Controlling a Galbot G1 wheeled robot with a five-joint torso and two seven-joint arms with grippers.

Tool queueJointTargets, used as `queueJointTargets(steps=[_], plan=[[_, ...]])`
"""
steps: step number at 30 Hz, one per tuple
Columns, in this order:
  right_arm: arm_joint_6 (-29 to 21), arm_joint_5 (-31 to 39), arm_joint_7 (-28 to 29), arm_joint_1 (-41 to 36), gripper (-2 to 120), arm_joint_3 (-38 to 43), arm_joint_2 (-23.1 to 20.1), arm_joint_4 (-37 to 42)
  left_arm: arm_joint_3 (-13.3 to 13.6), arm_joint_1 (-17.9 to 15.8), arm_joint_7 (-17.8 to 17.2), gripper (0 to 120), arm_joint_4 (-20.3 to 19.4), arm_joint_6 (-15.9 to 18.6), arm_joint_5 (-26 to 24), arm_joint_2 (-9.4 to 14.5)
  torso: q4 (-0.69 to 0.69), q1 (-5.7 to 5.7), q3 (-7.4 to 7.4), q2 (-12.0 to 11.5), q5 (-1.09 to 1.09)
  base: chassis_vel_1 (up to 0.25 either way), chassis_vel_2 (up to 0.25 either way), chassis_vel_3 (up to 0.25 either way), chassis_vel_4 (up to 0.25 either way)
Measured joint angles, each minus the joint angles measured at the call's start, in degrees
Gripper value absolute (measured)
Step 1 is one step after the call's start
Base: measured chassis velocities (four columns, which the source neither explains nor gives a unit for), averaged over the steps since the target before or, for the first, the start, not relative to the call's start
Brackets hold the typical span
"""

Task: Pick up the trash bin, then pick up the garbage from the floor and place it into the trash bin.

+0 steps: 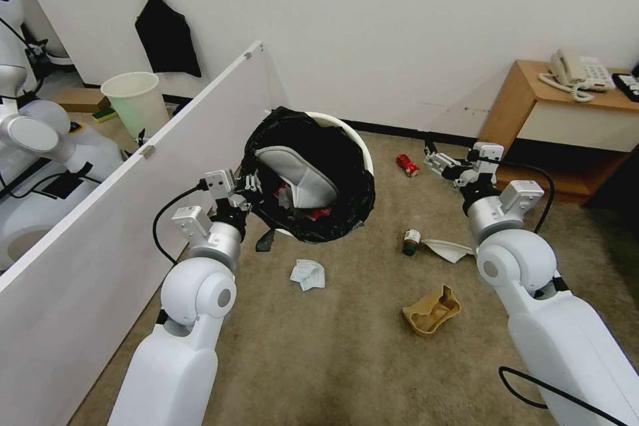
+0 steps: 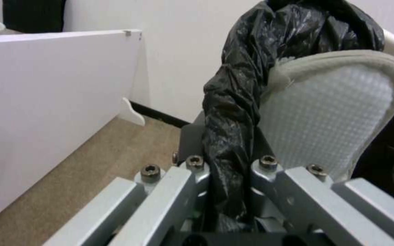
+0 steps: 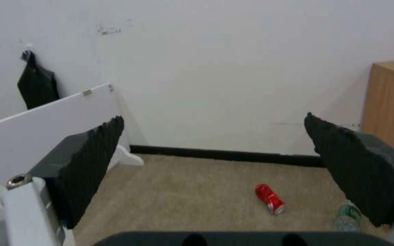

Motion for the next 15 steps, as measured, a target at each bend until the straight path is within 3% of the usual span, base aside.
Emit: queueJointTargets(steps=[10, 15], plan=[[0.1, -0.2, -0.2, -0.2, 100, -0.1, 0.2, 0.0, -0.1, 0.2, 0.0, 5, 0.0, 0.0, 0.0, -0.1, 0.00, 0.00, 0.00, 0.0, 0.00, 0.000, 0.000, 0.000, 0.000], [0.2, -0.3, -0.3, -0.2, 100, -0.1, 0.3, 0.0, -0.2, 0.2, -0.1, 5, -0.2, 0.0, 0.0, -0.1, 0.00, 0.00, 0.00, 0.0, 0.00, -0.058, 0.089, 0.071, -0.078]])
